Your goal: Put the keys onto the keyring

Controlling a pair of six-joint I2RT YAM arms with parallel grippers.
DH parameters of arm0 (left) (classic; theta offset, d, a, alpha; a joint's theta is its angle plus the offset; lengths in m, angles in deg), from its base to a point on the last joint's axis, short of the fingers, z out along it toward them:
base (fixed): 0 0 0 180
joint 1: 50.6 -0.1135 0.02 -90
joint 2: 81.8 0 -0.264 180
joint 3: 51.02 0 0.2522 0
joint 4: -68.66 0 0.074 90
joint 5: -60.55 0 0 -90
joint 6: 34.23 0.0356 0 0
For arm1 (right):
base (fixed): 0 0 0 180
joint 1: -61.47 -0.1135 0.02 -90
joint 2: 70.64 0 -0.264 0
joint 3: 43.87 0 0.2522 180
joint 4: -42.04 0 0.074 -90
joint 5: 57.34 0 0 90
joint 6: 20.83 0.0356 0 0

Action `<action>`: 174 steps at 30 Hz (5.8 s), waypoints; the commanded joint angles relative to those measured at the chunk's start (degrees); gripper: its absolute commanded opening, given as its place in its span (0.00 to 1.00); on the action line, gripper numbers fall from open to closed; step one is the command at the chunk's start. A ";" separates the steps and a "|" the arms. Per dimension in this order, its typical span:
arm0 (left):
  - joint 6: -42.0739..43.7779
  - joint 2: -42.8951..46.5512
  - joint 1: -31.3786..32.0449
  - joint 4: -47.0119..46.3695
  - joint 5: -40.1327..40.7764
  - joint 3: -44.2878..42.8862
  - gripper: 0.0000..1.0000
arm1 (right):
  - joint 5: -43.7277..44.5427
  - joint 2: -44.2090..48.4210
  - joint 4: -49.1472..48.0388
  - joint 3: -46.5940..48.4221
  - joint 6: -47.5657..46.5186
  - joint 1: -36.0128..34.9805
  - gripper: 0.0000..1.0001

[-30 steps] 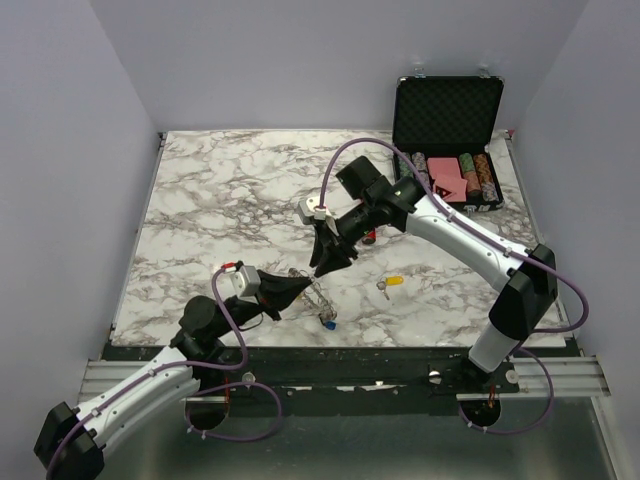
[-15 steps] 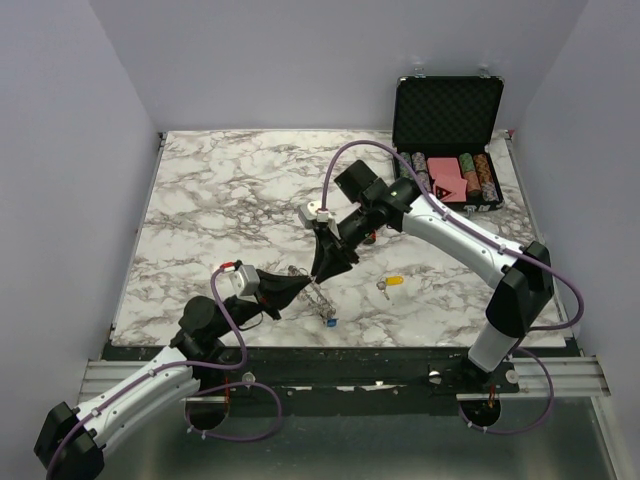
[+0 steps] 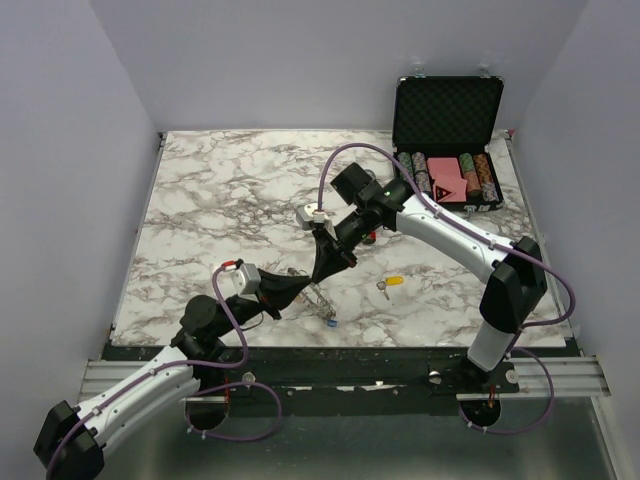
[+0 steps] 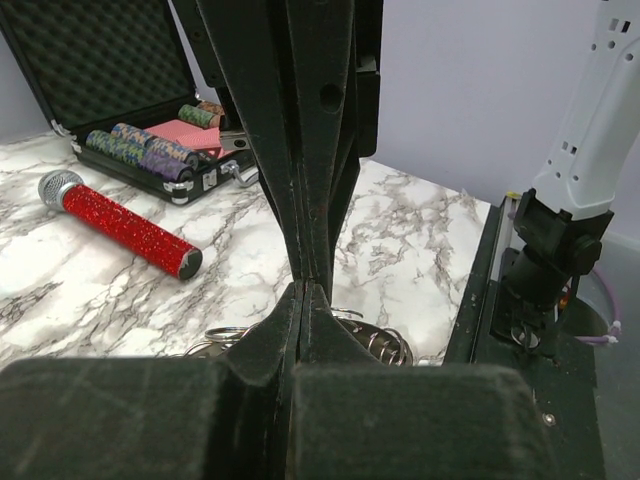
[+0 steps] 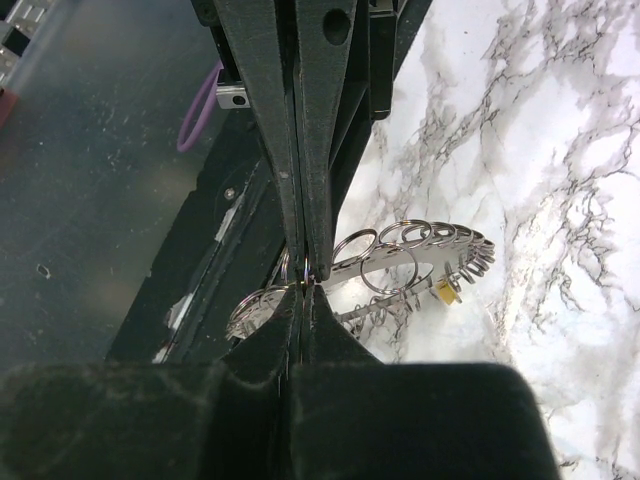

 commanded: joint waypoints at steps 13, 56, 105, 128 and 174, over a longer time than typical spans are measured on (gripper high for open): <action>-0.94 0.99 -0.14 -3.40 1.30 -0.39 0.00 | -2.56 -0.59 0.30 1.76 2.39 -0.49 0.23; -3.84 16.73 -0.14 24.38 14.22 -0.74 0.27 | 0.07 2.67 -8.32 -2.72 10.48 0.04 0.00; -2.52 15.24 -0.14 13.23 3.15 0.58 0.31 | -0.63 1.52 -6.03 -2.11 8.63 0.04 0.00; 1.43 9.69 -0.22 9.70 4.46 -0.74 0.29 | -1.25 1.70 -4.89 -2.02 7.40 0.04 0.00; 2.31 0.46 -0.22 6.10 -3.27 -3.38 0.00 | -2.92 1.43 -2.78 -1.49 5.12 0.04 0.00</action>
